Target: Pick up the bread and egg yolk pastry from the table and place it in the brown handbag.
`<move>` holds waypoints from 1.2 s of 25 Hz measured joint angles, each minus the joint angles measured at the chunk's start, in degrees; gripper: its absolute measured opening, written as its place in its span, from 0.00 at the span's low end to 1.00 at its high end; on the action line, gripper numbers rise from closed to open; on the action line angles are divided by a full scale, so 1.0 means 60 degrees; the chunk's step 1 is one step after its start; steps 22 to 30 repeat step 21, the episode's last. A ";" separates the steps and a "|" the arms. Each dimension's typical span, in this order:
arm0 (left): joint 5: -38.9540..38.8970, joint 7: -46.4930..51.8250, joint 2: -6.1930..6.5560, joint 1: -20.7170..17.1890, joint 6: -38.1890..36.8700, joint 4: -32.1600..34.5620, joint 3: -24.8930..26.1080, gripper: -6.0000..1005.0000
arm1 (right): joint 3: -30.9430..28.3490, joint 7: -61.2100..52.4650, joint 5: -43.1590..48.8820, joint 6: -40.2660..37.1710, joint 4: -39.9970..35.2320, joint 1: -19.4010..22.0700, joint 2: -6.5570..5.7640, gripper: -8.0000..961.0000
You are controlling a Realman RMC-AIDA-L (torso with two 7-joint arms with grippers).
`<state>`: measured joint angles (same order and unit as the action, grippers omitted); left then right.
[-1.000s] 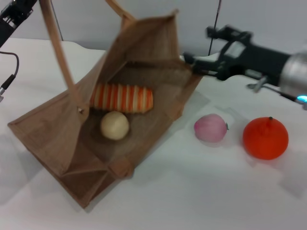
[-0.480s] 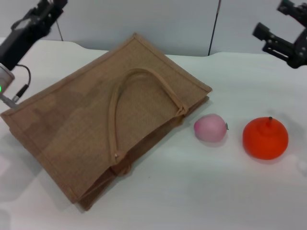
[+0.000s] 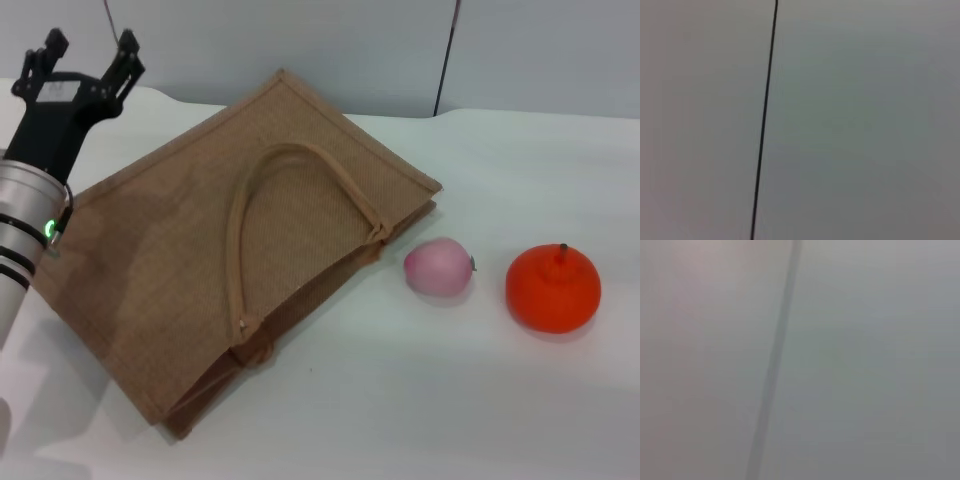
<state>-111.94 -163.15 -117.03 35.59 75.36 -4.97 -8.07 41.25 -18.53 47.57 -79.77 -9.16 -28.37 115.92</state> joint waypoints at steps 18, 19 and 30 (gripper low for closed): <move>-0.0685 0.0095 -0.0008 -0.0263 0.0284 -0.0291 -0.0042 0.90 | -0.0412 -0.0292 -0.0641 -0.0448 0.0595 0.0179 -0.0047 0.92; -0.0685 0.0099 -0.0007 -0.0276 0.0340 -0.0296 -0.0043 0.90 | -0.0414 -0.0295 -0.0645 -0.0449 0.0596 0.0187 -0.0050 0.92; -0.0685 0.0103 -0.0008 -0.0288 0.0393 -0.0304 -0.0048 0.90 | -0.0415 -0.0302 -0.0648 -0.0447 0.0599 0.0196 -0.0051 0.92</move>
